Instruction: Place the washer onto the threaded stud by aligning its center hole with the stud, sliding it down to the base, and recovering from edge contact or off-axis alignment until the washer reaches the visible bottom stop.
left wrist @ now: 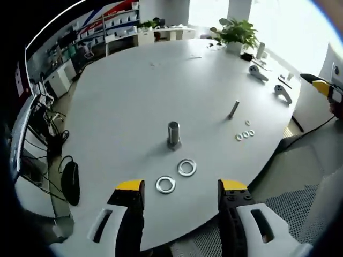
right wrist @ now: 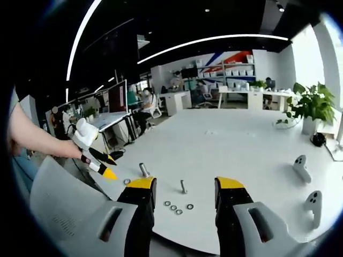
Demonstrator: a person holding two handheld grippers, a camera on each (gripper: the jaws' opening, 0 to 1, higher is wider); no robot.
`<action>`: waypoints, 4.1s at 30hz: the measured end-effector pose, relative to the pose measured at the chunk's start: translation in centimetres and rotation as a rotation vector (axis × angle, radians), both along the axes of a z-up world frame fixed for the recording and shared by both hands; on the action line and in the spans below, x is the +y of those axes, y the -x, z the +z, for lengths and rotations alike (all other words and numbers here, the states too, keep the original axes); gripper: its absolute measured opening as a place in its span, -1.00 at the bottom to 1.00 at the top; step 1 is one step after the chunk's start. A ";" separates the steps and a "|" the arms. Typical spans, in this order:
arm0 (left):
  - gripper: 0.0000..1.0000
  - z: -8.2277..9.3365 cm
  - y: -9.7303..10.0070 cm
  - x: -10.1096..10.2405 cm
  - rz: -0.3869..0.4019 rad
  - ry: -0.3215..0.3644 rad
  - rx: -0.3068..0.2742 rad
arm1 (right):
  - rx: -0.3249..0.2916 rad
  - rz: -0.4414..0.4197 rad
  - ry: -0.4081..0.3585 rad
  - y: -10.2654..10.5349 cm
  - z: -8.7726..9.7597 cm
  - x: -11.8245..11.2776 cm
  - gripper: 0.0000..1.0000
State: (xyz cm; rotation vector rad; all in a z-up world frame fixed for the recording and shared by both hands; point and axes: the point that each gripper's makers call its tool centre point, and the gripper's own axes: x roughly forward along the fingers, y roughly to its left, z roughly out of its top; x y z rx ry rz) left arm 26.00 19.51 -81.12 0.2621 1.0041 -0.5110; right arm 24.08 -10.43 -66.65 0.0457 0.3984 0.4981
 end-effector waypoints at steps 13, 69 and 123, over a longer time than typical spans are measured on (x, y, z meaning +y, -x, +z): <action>-0.02 -3.5 -1.3 1.2 -0.029 -0.061 0.113 | 0.012 -0.017 0.001 0.0 -0.2 -0.3 -0.11; -0.58 -6.9 -1.1 1.3 -0.291 -0.299 0.295 | 0.025 -0.010 0.004 0.0 -0.5 -0.2 -0.14; -0.63 -3.4 -1.5 -0.4 -0.304 -0.240 0.232 | 0.045 0.016 0.005 0.2 -0.9 0.3 -0.14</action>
